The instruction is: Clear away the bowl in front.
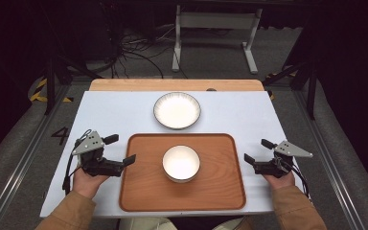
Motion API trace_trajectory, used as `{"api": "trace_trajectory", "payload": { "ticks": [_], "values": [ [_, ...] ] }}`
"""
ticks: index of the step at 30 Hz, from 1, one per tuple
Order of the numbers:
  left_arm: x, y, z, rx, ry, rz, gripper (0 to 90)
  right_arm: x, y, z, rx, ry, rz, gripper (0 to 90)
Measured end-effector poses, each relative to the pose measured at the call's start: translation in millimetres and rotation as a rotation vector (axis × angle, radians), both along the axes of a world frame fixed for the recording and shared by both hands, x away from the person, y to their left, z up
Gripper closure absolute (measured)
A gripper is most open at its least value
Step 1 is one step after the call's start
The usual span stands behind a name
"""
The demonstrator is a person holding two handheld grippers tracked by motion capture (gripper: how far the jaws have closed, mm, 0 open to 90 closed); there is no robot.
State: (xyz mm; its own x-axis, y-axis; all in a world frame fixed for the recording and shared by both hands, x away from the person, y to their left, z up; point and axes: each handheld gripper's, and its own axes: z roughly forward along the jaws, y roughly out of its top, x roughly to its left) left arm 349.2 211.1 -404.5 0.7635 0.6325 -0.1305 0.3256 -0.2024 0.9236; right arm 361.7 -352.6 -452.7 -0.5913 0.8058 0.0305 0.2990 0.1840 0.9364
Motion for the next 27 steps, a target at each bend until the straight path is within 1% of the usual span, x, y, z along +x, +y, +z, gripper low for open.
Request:
{"api": "trace_trajectory", "payload": {
  "ticks": [4, 8, 11, 13, 15, 17, 18, 19, 20, 21, 22, 23, 26, 27],
  "values": [
    [-0.7, 8.5, -9.1, -0.032, 0.018, 0.028, 1.8, -0.1, 0.0, 0.0, 0.000, 0.000, -0.001, 2.7],
    [0.1, 16.0, -17.8, -0.047, 0.035, 0.056, 1.8, -0.1, 0.1, 0.0, -0.001, 0.000, -0.001, 2.6],
    [-0.3, 20.2, -23.9, -0.029, 0.042, 0.073, 1.7, -0.1, 0.0, 0.0, 0.000, 0.000, 0.000, 2.7],
    [-0.9, 24.8, -29.3, -0.010, 0.052, 0.081, 1.5, -0.1, 0.0, 0.0, 0.000, -0.001, 0.000, 2.7],
    [-1.3, 27.6, -32.7, -0.001, 0.051, 0.091, 1.4, -0.2, -0.1, 0.0, 0.000, -0.001, 0.001, 2.7],
    [-1.7, 31.0, -34.9, 0.020, 0.045, 0.099, 1.0, -0.1, -0.1, 0.0, 0.000, 0.000, 0.001, 2.7],
    [-2.0, 31.6, -36.4, 0.008, 0.048, 0.101, 1.0, -0.1, -0.1, 0.0, 0.000, 0.000, 0.001, 2.6],
    [-2.1, 32.3, -37.8, 0.005, 0.052, 0.102, 0.9, -0.1, -0.1, 0.0, 0.000, 0.000, 0.001, 2.7],
    [-2.1, 32.3, -37.8, 0.005, 0.052, 0.102, 0.8, -0.1, 0.0, 0.0, 0.000, 0.000, 0.001, 2.7],
    [-2.1, 32.4, -39.6, 0.014, 0.049, 0.113, 0.8, -0.1, 0.0, 0.0, 0.000, 0.000, 0.001, 2.7],
    [-2.4, 32.2, -41.1, 0.014, 0.057, 0.126, 0.9, -0.1, 0.0, 0.0, 0.000, -0.001, 0.001, 2.6],
    [-2.9, 33.2, -44.2, 0.001, 0.073, 0.131, 0.8, -0.2, 0.0, 0.0, 0.000, -0.001, 0.001, 2.7],
    [-3.4, 35.5, -45.2, -0.003, 0.070, 0.137, 0.8, -0.2, 0.1, 0.1, 0.002, 0.000, 0.001, 2.7],
    [-3.7, 36.4, -45.5, -0.009, 0.075, 0.140, 0.7, -0.2, 0.0, 0.1, 0.003, 0.001, 0.001, 2.6]
  ]
}}
